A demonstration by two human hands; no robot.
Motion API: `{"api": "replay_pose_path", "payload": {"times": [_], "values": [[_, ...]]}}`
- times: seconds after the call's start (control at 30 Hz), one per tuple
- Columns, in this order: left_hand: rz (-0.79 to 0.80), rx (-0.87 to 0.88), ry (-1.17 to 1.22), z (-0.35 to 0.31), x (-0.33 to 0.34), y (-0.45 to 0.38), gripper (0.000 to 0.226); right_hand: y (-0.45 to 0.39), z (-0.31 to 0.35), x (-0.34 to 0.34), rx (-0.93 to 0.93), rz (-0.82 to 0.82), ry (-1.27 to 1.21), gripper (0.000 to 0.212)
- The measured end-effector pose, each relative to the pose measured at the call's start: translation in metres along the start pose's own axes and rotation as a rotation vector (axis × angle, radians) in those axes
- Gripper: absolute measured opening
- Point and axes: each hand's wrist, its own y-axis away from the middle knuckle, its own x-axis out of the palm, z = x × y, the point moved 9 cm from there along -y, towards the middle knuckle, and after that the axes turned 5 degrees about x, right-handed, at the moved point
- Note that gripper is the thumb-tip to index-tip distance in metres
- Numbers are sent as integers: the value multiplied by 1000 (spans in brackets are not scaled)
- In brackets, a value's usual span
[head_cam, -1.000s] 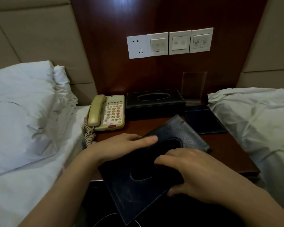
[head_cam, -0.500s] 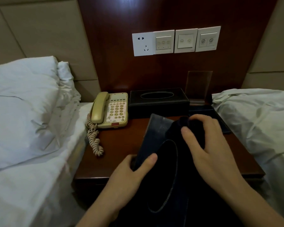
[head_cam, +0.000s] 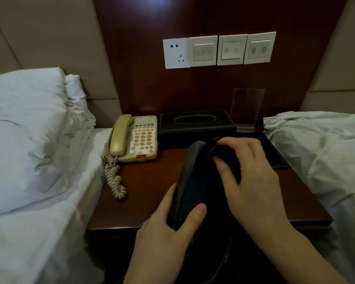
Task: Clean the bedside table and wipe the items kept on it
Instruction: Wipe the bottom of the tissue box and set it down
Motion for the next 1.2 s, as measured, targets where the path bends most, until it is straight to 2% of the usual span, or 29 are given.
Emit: {"api": "replay_pose_path", "payload": {"times": [0.07,0.2,0.37,0.47,0.57,0.67,0.73,0.9,1.07,1.13,1.2], "values": [[16,4,-14,-3,2,1,105,1,3,0,32,-25,13,27],[-6,-3,-40,-2,-6,2,99,2,30,19,-144,99,53,26],[-36,16,-175,-8,-16,3,97,-14,2,12,42,51,45,29],[-31,24,-219,-7,-15,2,88,-4,7,13,24,31,82,35],[-40,21,-179,-3,-17,0,81,6,25,21,-51,84,58,37],[-58,16,-90,-2,-18,1,80,-1,22,17,-94,60,87,24],[-67,10,-20,-2,-16,2,72,-7,7,7,-43,6,63,22],[-63,7,-1,-3,-11,1,66,-8,-15,0,134,-15,22,37],[-60,-39,97,2,-9,-2,54,8,34,26,-125,143,111,26],[-99,-39,156,2,-11,-1,58,0,22,19,-86,106,109,25],[-137,-30,160,3,-12,0,73,-10,-2,6,23,42,99,24]]}}
